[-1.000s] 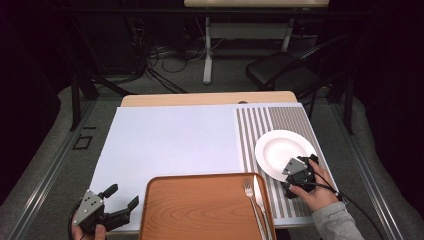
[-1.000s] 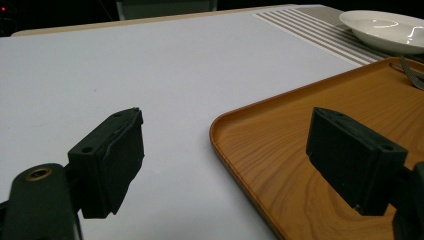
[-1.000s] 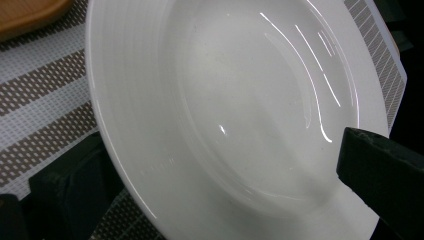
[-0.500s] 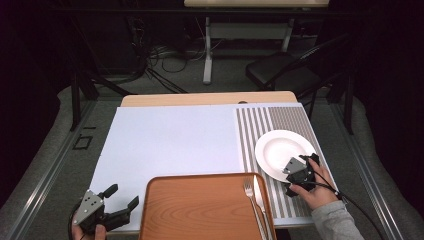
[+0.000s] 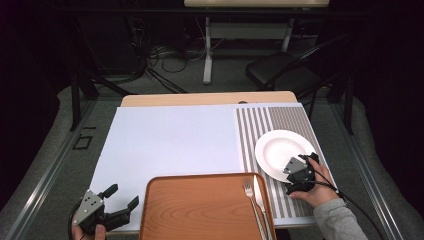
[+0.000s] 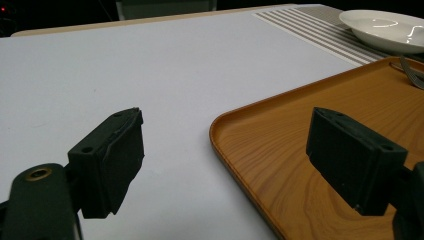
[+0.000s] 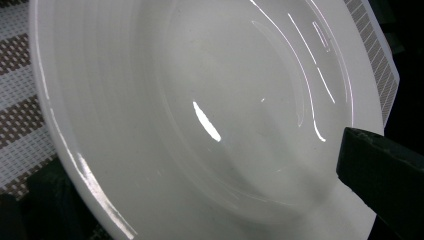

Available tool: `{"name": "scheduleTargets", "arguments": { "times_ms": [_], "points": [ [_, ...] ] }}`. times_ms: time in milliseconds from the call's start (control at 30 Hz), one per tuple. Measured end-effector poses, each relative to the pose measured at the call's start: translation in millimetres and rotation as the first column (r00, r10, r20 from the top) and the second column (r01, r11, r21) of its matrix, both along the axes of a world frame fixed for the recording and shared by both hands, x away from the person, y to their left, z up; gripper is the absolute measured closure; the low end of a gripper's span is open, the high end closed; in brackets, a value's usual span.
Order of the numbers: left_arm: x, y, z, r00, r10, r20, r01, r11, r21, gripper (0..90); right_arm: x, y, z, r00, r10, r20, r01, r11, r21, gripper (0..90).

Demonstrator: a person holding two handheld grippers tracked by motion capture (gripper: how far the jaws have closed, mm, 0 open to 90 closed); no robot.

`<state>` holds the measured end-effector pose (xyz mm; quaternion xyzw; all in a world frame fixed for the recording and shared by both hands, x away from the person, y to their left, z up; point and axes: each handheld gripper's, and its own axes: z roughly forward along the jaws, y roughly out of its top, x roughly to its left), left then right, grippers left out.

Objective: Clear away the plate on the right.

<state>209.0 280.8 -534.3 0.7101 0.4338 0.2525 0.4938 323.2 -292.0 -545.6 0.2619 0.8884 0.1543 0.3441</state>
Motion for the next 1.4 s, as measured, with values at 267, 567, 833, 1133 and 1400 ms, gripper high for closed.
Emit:
{"name": "scheduleTargets", "arguments": {
  "times_ms": [267,567,833,1133,1400],
  "points": [
    [0.2,0.0,-0.2,1.0,0.0,-0.001,0.0,1.0,-0.001,15.5,-0.9,1.4,-0.4,0.9999,0.01,0.013,-0.01,1.0,-0.008,0.0],
    [0.4,-0.2,-0.4,1.0,0.0,-0.002,0.0,1.0,-0.001,15.5,-0.9,3.1,0.6,0.9995,0.024,0.022,-0.023,0.999,-0.035,0.0],
    [0.5,-0.2,-0.4,1.0,0.001,-0.002,-0.001,1.0,-0.003,15.5,0.2,4.5,0.5,0.9986,0.041,0.034,-0.039,0.997,-0.06,0.0],
    [0.7,-0.5,-0.4,1.0,0.002,-0.003,-0.002,1.0,-0.001,15.5,0.6,6.6,0.3,0.9977,0.054,0.041,-0.05,0.995,-0.081,0.0],
    [0.4,-0.2,-0.5,1.0,0.002,-0.002,-0.002,1.0,-0.003,15.5,4.1,9.4,1.6,0.9957,0.088,0.028,-0.084,0.989,-0.121,0.0]
  ]
}}
